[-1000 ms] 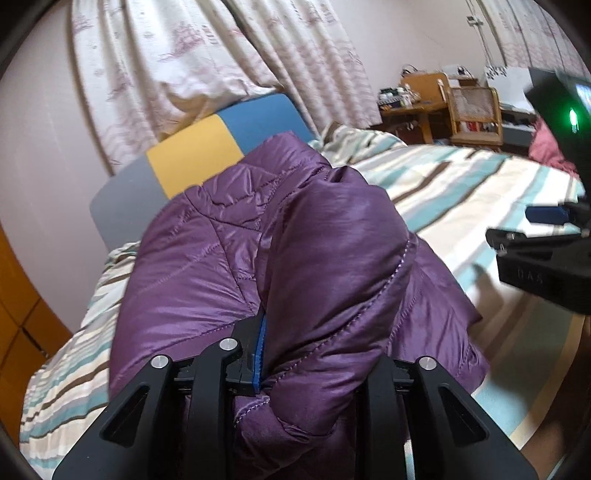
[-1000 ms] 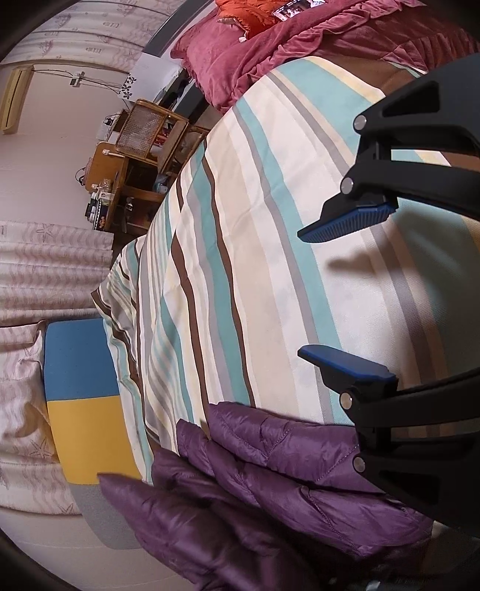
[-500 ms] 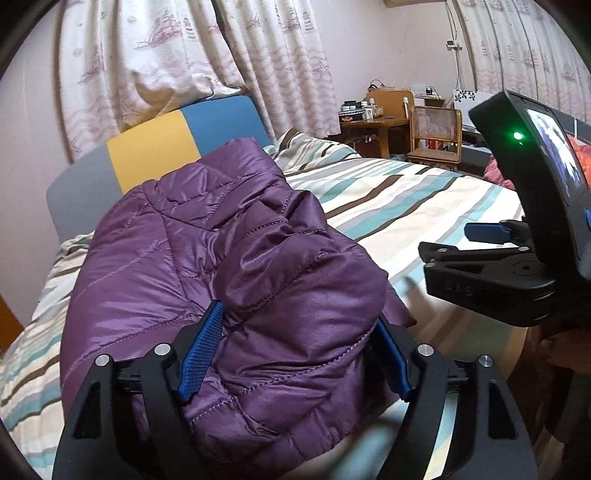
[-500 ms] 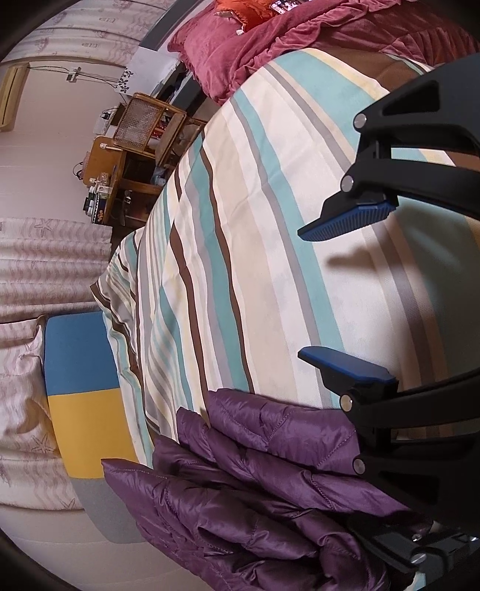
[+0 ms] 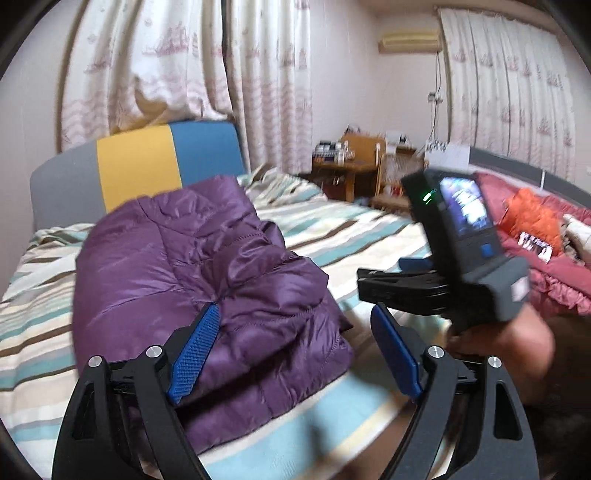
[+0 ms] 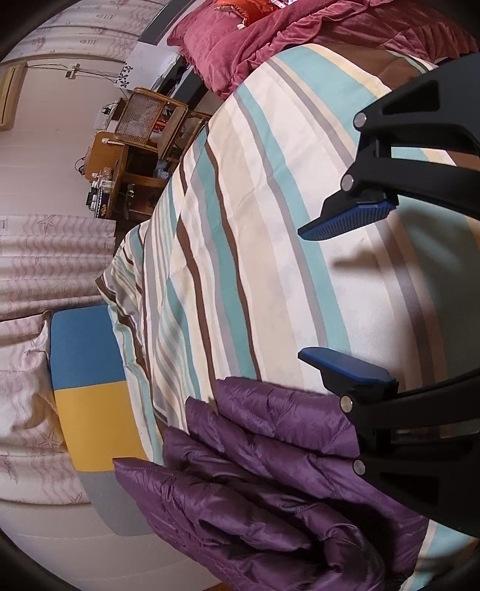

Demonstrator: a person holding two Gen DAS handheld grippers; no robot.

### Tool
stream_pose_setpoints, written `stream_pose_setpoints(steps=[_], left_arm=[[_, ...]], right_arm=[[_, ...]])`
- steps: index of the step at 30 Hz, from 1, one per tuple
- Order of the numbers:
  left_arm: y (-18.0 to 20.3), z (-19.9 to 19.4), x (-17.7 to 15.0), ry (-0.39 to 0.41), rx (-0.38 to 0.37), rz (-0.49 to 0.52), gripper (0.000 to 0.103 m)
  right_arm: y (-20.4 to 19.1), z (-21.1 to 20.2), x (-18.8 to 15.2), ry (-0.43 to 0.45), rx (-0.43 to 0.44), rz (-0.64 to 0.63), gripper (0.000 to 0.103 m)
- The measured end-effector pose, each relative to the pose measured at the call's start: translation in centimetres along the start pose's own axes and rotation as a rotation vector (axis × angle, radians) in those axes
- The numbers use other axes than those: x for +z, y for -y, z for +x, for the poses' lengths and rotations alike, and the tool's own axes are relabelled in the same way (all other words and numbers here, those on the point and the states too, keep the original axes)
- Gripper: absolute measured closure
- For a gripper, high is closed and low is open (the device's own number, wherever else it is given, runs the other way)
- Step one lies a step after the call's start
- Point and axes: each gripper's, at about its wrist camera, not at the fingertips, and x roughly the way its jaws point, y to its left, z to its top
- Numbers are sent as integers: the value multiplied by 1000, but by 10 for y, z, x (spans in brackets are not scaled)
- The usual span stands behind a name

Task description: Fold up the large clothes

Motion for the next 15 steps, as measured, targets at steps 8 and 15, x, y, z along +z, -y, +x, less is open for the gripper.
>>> stream_pose_setpoints(steps=[8, 15], left_arm=[[-77, -43, 0, 116, 199, -322, 15], [-172, -35, -21, 29, 431, -675, 15]], right_arm=[[-6, -11, 4, 22, 48, -3, 40], [-15, -52, 18, 109, 267, 28, 29]])
